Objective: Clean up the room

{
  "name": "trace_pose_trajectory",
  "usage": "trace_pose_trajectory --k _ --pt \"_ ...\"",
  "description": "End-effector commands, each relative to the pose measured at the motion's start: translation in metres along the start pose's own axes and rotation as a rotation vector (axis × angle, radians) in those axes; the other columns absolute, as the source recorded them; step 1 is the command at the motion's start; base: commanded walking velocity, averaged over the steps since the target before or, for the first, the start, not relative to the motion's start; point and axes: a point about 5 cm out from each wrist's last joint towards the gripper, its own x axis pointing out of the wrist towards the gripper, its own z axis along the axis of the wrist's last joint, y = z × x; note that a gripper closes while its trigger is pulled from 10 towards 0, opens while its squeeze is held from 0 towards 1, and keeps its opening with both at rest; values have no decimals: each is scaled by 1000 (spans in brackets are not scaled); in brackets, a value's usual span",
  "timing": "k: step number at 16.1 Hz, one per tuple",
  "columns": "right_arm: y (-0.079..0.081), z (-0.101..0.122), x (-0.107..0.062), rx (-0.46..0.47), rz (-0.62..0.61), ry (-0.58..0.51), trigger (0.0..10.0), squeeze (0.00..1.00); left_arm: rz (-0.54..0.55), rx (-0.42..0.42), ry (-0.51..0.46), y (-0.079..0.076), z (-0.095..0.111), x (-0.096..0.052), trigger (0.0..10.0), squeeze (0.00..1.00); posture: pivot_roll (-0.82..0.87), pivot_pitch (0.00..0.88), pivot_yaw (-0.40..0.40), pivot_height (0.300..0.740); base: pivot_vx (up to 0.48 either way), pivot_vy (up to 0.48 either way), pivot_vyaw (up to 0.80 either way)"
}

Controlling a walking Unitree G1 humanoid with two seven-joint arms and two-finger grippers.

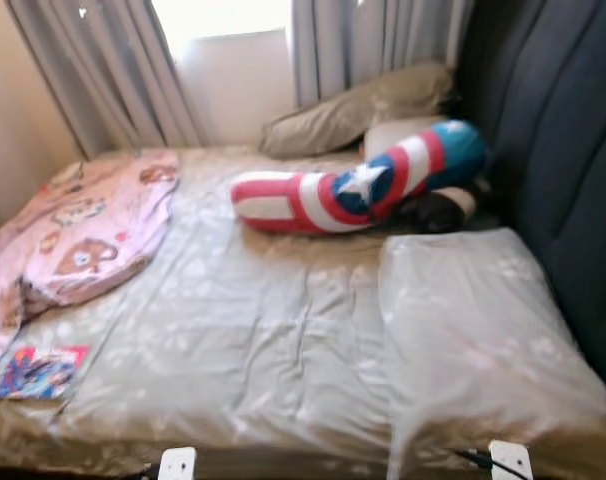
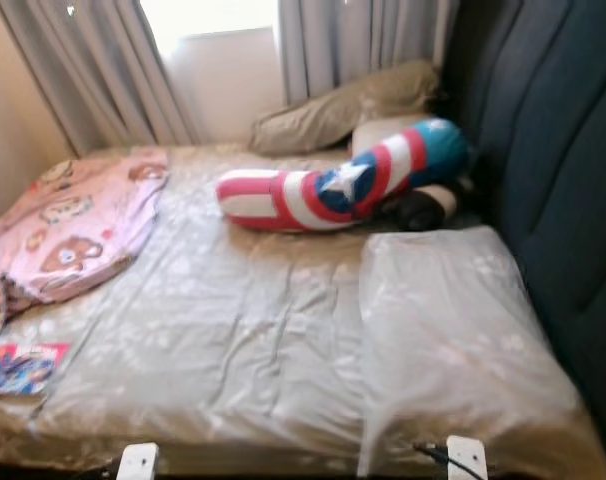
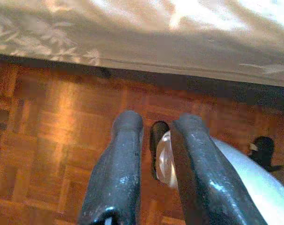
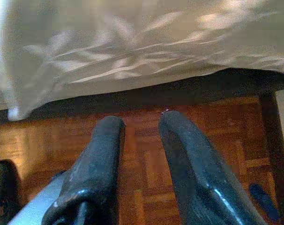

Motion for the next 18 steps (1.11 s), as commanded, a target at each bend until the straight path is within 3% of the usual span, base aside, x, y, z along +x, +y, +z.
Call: trace_pose_trajectory --k 1,7,18 --pt "11 6 2 -3 31 -17 10000 0 21 15 23 6 -5 -1 10000 0 -37 0 52 740 0 480 0" --pt "11 7 2 -5 31 -19 10000 0 19 3 2 2 3 1 10000 0 -22 0 33 740 0 480 0" --pt "13 11 2 -16 37 -26 10000 0 35 -16 -4 10 3 0 10000 0 -9 0 18 740 0 480 0"
